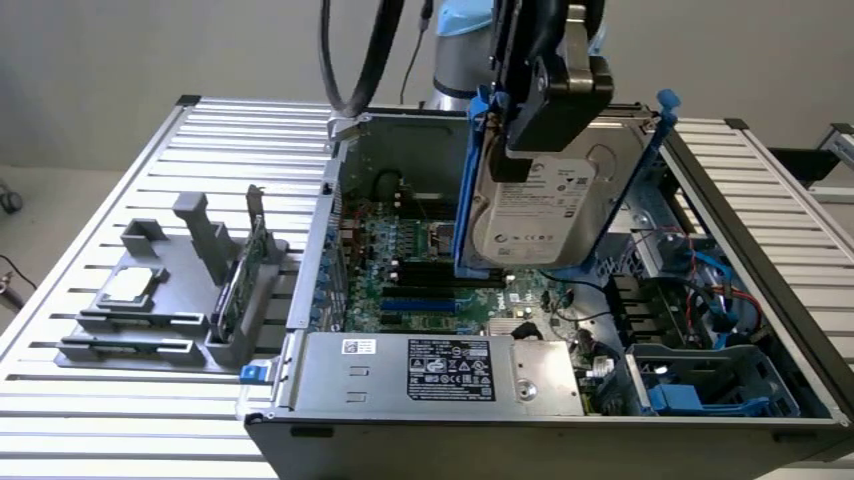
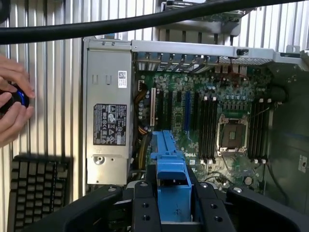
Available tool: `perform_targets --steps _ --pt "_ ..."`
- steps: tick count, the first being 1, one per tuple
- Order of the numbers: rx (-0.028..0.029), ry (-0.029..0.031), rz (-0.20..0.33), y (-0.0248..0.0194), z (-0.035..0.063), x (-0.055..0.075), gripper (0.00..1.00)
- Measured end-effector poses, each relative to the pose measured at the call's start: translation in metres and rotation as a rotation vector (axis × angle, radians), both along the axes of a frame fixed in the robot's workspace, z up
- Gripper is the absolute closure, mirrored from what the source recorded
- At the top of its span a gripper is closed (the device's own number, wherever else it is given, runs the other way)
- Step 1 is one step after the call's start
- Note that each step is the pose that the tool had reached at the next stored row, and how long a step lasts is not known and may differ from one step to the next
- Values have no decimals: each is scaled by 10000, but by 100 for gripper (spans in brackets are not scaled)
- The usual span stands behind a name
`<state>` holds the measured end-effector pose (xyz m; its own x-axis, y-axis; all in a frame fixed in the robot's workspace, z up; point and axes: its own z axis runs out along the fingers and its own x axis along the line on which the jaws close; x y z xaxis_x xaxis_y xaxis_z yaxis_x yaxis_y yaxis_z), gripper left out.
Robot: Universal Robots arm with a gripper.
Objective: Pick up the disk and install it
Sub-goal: 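Pick up the disk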
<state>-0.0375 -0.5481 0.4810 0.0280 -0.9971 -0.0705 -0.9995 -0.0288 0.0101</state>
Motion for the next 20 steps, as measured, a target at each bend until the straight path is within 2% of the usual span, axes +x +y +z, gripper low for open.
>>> perform_targets --steps 10,20 --pt "1 0 1 -255 -1 379 67" --pt "0 0 0 -462 0 816 67"
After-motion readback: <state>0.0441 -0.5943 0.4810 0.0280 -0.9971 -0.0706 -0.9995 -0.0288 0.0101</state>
